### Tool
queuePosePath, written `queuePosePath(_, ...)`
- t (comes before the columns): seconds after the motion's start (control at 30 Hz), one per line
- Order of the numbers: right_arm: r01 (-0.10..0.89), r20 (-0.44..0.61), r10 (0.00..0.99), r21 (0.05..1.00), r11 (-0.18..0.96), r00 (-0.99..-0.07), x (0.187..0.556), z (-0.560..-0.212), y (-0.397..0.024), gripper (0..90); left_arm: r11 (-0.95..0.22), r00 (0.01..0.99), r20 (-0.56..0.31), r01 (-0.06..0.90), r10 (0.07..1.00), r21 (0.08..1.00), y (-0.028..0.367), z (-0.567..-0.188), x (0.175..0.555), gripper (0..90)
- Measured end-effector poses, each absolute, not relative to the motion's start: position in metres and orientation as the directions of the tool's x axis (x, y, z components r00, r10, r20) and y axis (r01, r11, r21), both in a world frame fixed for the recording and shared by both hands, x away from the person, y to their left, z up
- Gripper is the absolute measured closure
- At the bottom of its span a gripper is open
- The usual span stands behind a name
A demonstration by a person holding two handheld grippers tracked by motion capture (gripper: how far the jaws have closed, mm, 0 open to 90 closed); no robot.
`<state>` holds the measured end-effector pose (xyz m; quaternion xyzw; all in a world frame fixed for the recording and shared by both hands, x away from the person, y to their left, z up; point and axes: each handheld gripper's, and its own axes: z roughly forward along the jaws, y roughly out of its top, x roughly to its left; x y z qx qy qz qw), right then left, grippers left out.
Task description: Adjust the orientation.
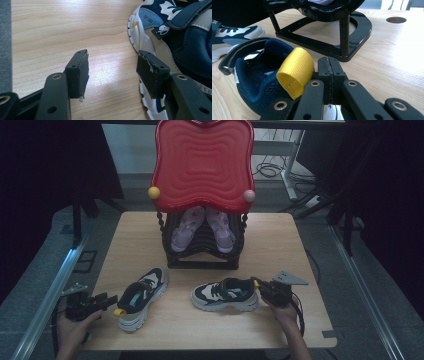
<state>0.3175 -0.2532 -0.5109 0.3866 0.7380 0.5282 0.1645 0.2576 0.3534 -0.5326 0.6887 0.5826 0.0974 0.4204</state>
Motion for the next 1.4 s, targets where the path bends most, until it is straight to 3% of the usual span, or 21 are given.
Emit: queuePosePath(1.4,0.375,0.139,0.692,0.905,0.202,-0.709,0.258,-0.508,-0.25,89.7,0.033,0.306,-0.36,0.72,0.881,0.694,0.355,-0.532,0.257,43.0)
